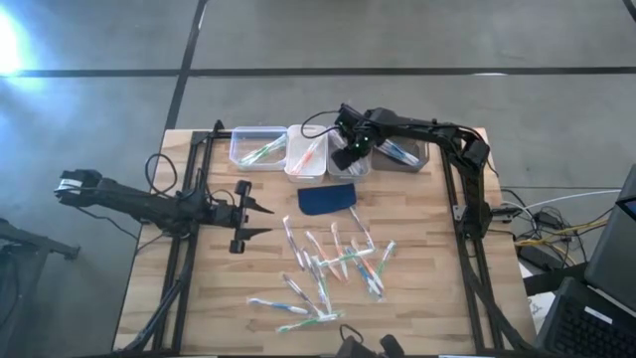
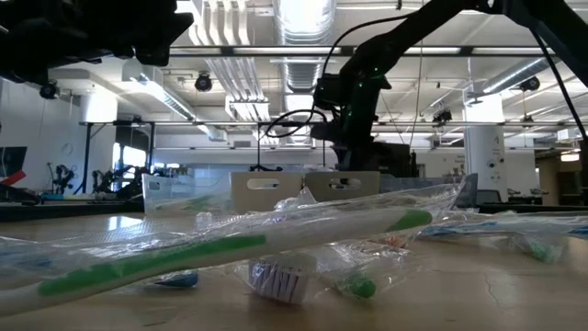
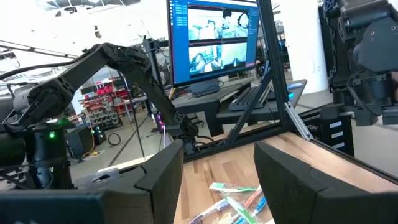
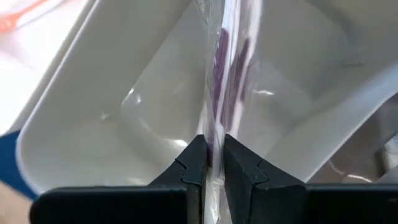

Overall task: Pick & Place Toothbrushes
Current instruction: Put the violet toothbrush into the gray bin

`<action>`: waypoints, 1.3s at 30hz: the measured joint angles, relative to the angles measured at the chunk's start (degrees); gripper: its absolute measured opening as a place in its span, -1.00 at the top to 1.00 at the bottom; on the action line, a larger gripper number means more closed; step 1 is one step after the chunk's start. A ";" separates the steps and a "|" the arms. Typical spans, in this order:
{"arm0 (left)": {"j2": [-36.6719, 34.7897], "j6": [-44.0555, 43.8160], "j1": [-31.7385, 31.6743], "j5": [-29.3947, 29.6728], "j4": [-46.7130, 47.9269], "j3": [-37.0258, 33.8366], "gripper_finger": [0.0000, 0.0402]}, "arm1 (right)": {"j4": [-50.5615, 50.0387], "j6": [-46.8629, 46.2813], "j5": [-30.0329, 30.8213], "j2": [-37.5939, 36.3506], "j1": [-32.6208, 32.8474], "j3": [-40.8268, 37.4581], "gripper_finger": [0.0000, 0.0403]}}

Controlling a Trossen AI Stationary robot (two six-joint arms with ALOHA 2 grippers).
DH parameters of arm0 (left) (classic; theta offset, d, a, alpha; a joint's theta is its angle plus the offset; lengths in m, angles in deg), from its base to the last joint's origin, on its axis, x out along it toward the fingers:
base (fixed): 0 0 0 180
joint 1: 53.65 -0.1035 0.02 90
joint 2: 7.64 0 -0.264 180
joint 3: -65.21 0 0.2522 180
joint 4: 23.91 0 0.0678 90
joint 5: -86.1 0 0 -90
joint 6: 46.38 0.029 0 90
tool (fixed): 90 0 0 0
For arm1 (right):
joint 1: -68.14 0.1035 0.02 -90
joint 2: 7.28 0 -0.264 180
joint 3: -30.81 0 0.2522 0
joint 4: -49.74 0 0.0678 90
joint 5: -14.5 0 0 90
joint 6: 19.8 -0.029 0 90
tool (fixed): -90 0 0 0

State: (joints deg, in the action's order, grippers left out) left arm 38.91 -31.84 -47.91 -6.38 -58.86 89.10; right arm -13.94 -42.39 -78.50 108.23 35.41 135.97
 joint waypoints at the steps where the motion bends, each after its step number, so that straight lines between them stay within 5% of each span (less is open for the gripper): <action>1: 0.00 0.00 -0.01 0.00 -0.01 0.00 -0.01 | -0.32 -0.04 -0.42 -0.02 0.00 0.00 0.86; 30: 0.00 0.00 0.02 0.00 0.02 0.00 -0.01 | -0.64 -0.70 -0.55 5.42 -0.41 -0.20 0.85; 39: 0.00 0.01 0.02 0.00 0.00 0.00 -0.01 | -0.67 -0.12 -0.05 4.76 -0.46 0.21 0.57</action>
State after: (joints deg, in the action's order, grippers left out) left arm 38.91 -31.83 -47.89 -6.38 -58.86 89.10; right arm -14.61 -42.50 -78.55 112.99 34.95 136.18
